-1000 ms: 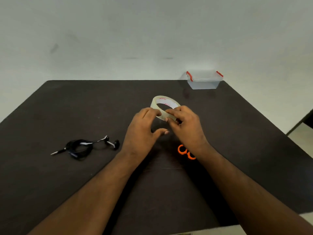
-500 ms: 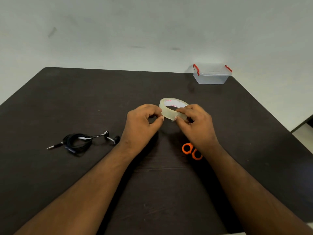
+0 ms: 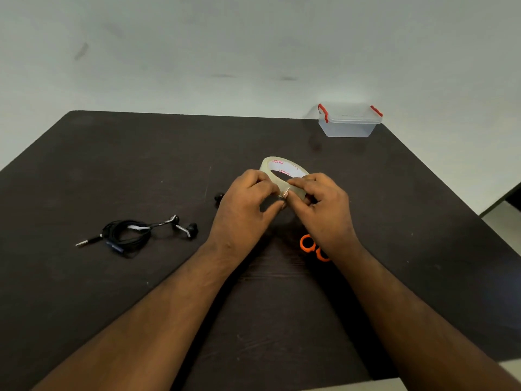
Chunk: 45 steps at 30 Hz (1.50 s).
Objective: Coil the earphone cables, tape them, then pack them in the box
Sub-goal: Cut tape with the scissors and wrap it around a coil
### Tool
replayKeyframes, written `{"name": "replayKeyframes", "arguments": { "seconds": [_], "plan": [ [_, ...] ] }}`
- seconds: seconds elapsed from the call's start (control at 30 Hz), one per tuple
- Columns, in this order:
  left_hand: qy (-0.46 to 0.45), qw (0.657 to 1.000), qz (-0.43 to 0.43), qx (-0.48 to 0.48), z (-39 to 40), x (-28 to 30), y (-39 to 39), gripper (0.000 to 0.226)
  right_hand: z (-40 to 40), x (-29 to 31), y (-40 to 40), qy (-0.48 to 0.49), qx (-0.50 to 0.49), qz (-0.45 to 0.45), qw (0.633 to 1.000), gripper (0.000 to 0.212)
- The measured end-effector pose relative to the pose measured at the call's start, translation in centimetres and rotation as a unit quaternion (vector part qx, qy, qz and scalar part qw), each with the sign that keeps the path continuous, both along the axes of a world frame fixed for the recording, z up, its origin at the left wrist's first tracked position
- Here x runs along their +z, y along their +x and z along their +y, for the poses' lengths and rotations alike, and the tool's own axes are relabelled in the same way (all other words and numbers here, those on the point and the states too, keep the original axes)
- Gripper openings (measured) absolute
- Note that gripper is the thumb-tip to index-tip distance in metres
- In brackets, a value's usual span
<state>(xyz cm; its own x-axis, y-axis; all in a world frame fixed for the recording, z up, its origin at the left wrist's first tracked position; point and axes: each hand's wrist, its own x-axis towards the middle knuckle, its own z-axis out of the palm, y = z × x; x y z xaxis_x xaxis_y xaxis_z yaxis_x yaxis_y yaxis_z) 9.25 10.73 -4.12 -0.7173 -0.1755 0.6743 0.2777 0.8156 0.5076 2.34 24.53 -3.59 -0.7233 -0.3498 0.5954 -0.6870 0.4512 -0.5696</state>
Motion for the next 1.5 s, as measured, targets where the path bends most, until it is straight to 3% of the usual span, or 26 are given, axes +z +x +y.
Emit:
{"name": "replayKeyframes", "arguments": {
  "seconds": [0.2,0.43,0.57,0.7,0.8,0.9,0.97,1.13,1.33,1.4,1.5],
  "plan": [
    [0.01,0.999,0.031,-0.009,-0.3,-0.3,-0.3,0.007,-0.1,-0.2,-0.1,-0.013,0.0,-0.003,1.0,0.022],
    [0.219,0.976,0.003,-0.016,-0.6,-0.2,-0.7,0.012,0.2,-0.4,-0.7,-0.013,-0.001,-0.026,1.0,0.021],
    [0.415,0.909,-0.028,-0.036,-1.0,0.5,-0.8,0.012,0.6,-0.3,-1.1,-0.04,-0.007,-0.032,0.999,0.02],
    [0.597,0.794,-0.016,-0.111,-2.6,1.6,-0.4,0.014,1.6,0.2,-1.7,-0.041,-0.002,-0.033,0.999,0.018],
    [0.608,0.78,-0.048,-0.142,-3.0,1.8,-0.3,0.014,1.6,0.4,-1.7,-0.035,0.012,-0.038,0.999,0.014],
    [0.628,0.753,-0.074,-0.18,-2.6,1.8,-0.4,0.013,1.3,0.5,-1.7,0.003,-0.005,-0.024,1.0,0.046],
    [0.651,0.732,-0.069,-0.191,-2.6,2.0,-0.4,0.011,1.3,0.5,-1.8,0.023,-0.032,-0.007,0.999,0.056],
    [0.708,0.688,-0.024,-0.158,-4.6,2.3,-0.3,0.011,2.0,0.2,-2.5,0.03,-0.033,0.003,0.999,0.043],
    [0.708,0.68,-0.055,-0.181,-5.2,2.2,-0.2,0.04,1.7,0.1,-2.8,0.089,-0.015,0.012,0.996,0.031],
    [0.689,0.7,-0.059,-0.178,-5.1,2.2,-0.1,0.046,1.8,0.1,-2.8,0.102,-0.021,0.006,0.994,0.03],
    [0.637,0.756,-0.08,-0.127,-4.8,2.0,-0.1,0.028,1.7,0.0,-2.7,0.103,-0.014,0.002,0.995,0.03]
  ]
}}
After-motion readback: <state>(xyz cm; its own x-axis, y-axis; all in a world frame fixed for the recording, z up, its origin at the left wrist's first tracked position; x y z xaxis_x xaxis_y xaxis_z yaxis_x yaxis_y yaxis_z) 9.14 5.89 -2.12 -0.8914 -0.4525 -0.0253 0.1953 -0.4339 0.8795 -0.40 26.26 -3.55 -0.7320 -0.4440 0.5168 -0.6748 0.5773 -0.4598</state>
